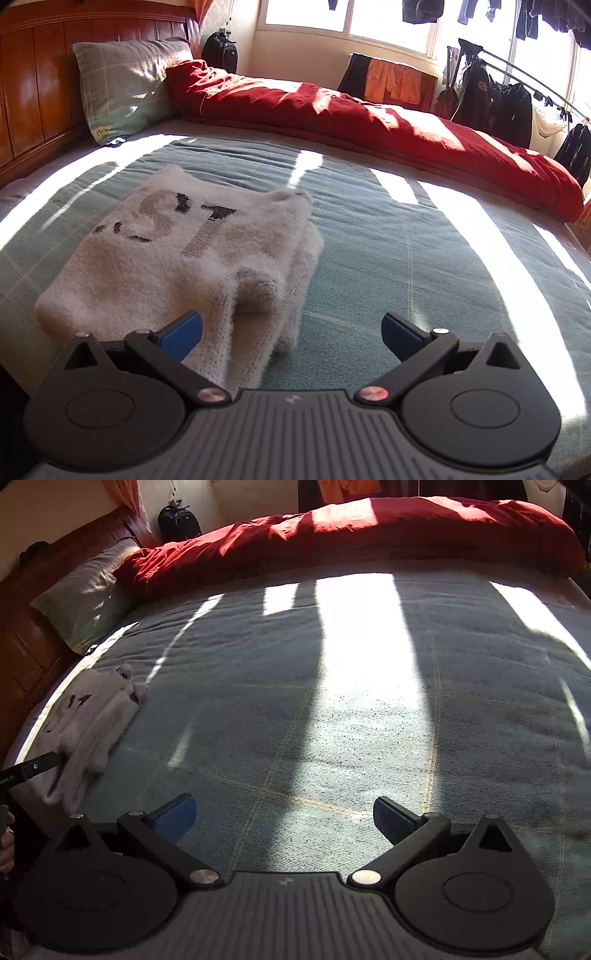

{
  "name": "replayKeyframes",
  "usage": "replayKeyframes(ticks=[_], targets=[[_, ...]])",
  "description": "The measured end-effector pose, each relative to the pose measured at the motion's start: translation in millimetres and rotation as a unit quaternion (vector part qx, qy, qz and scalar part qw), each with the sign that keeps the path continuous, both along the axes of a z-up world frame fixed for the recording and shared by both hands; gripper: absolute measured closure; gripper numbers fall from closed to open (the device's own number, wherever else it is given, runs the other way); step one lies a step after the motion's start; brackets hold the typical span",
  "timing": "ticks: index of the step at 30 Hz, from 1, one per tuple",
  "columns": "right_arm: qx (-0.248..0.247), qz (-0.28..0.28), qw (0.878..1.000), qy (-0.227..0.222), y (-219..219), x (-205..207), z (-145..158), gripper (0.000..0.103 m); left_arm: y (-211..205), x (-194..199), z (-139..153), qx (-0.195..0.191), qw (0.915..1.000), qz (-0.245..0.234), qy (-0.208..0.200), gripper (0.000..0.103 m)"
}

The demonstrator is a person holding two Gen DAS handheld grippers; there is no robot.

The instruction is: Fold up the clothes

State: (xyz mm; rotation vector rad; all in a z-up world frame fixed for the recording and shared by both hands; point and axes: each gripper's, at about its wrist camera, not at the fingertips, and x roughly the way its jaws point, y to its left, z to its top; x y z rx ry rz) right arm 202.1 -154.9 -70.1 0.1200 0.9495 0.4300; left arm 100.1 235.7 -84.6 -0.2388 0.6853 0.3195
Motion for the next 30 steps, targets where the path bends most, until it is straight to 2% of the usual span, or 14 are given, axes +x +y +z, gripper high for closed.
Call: replayKeyframes(ticks=[4, 7, 12, 17, 19, 22, 26, 28, 30], targets=[[0.004, -0.002, 1.000, 0.003, 2, 6, -3, 0.000, 10, 5, -24, -0.021, 0.9986, 0.006, 0.048, 0.001], [-0.003, 0.001, 1.000, 0.012, 7, 9, -9, 0.000, 13, 0, -31, -0.024, 0.9988, 0.004, 0.042, 0.001], [-0.009, 0.006, 1.000, 0.021, 21, 14, -14, 0.000, 19, 7, -37, -0.029, 0.9973, -0.017, 0.066, 0.001], [-0.020, 0.038, 0.999, 0.013, 42, 18, -8, 0.000, 16, -3, -23, -0.020, 0.9987, -0.002, 0.047, 0.001], [-0.027, 0.057, 0.998, 0.003, 52, 19, -3, 0.000, 12, -13, -9, 0.002, 0.9996, 0.014, 0.025, 0.001], [-0.029, 0.098, 0.995, -0.011, 76, 19, 10, 0.000, 1, -31, 16, 0.059, 0.9981, 0.018, -0.006, 0.001], [-0.025, 0.160, 0.986, -0.044, 118, 7, 29, 0.000, -19, -52, 44, 0.149, 0.9882, 0.015, -0.029, 0.001], [-0.024, 0.187, 0.981, -0.056, 137, -4, 35, 0.000, -24, -60, 54, 0.164, 0.9860, 0.006, -0.031, 0.001], [-0.026, 0.211, 0.975, -0.069, 157, -17, 39, 0.000, -30, -69, 62, 0.161, 0.9863, 0.000, -0.034, 0.001]])
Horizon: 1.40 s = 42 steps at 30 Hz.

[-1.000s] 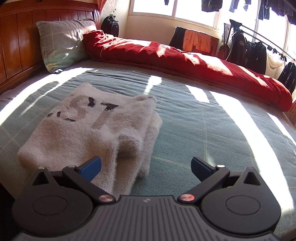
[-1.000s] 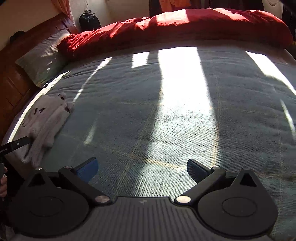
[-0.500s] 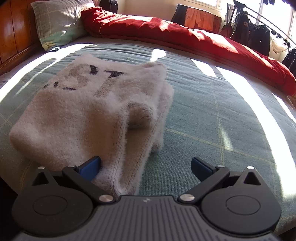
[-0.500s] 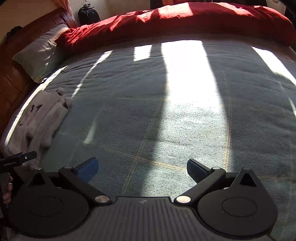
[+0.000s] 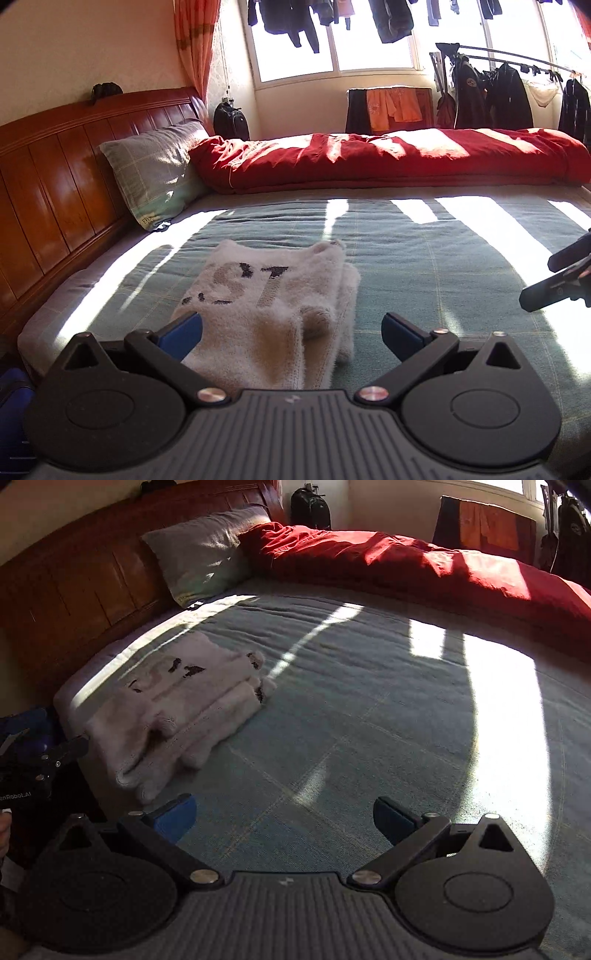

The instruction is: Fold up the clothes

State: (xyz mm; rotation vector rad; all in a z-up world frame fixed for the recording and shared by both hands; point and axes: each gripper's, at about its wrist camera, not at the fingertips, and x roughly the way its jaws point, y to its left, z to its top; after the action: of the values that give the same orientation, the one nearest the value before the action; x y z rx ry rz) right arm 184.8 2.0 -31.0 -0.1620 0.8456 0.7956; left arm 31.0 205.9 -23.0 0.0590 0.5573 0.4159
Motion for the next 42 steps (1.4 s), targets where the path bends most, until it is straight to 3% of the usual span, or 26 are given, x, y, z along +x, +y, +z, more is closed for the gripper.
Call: replayKeyframes(ticks=[7, 14, 20, 26, 33, 42], targets=[[-0.010, 0.050, 0.998, -0.024, 34, -52, 0, 0.000, -14, -23, 8, 0.001, 0.9993, 0.036, 0.008, 0.001], [-0.032, 0.022, 0.998, -0.049, 25, -72, 2, 0.000, -22, -46, 10, -0.054, 0.9959, 0.070, 0.020, 0.001], [-0.030, 0.022, 0.996, -0.076, 21, -81, 23, 0.000, -25, -56, 25, -0.098, 0.9914, 0.081, 0.030, 0.001], [-0.023, 0.017, 0.993, -0.115, 20, -97, 53, 0.000, -30, -60, 51, -0.097, 0.9902, 0.099, 0.015, 0.001], [0.018, -0.007, 0.997, -0.071, -2, -115, 45, 0.000, -40, -49, 51, -0.105, 0.9890, 0.096, 0.042, 0.001], [0.039, -0.023, 0.997, -0.057, -26, -120, 45, 0.000, -47, -39, 45, -0.133, 0.9794, 0.125, 0.087, 0.001]])
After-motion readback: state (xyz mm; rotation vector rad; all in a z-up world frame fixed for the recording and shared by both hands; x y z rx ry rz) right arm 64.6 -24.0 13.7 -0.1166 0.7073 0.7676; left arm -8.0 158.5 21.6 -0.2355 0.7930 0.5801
